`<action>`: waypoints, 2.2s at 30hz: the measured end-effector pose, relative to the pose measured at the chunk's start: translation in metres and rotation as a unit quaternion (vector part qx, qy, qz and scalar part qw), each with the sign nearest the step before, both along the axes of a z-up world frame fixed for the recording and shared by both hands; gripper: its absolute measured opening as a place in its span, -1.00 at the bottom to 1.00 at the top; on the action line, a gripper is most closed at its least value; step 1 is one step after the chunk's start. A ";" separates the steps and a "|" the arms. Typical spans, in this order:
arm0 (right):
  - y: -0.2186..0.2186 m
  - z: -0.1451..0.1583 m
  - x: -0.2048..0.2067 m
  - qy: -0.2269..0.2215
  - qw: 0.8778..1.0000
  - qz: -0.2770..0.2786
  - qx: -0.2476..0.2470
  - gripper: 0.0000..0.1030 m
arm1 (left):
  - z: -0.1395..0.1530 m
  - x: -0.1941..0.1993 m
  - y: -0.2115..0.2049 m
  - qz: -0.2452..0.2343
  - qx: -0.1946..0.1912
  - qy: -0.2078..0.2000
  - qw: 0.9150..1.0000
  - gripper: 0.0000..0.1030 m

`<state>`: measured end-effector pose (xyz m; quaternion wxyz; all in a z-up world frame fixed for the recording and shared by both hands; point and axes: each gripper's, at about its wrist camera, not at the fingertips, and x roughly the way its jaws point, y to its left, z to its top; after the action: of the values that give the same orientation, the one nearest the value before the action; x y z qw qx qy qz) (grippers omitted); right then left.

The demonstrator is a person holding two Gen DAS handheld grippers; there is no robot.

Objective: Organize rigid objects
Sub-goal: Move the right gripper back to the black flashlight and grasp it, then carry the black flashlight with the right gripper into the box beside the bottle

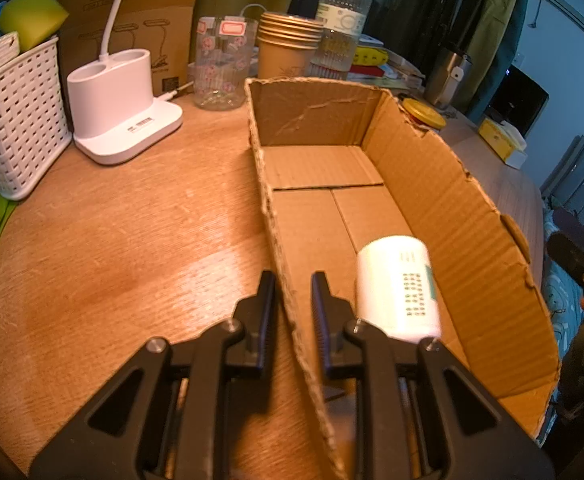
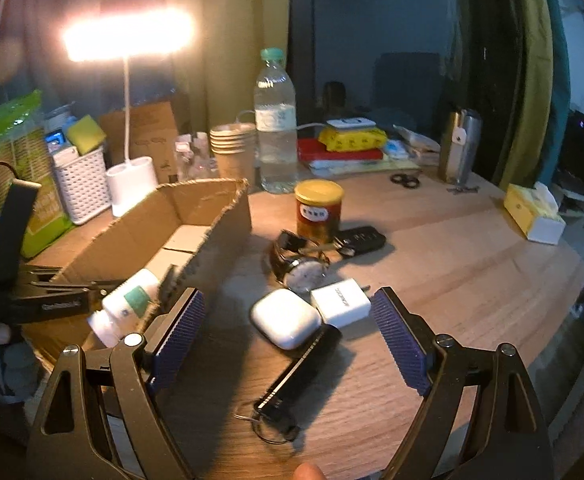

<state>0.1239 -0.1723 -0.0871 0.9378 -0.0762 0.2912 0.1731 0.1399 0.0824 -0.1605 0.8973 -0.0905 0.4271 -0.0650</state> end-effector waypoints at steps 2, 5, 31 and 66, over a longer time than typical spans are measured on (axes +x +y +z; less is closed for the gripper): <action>-0.001 -0.004 0.002 0.007 1.000 -0.004 -0.002 0.71 | 0.000 0.000 0.000 0.000 0.000 0.000 1.000 -0.62; -0.001 -0.009 0.004 0.015 1.000 -0.006 -0.009 0.59 | 0.000 0.000 0.000 0.000 0.000 0.000 1.000 -0.62; -0.003 -0.062 0.028 0.104 0.993 -0.028 -0.043 -0.02 | 0.000 0.000 0.000 0.000 0.000 0.000 1.000 -0.61; -0.012 -0.025 0.010 0.048 0.998 -0.021 -0.027 -0.58 | 0.000 0.000 0.000 0.001 0.000 0.001 1.000 -0.61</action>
<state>0.1343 -0.1839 -0.1124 0.9239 -0.0871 0.3416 0.1489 0.1403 0.0825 -0.1603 0.8971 -0.0913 0.4275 -0.0645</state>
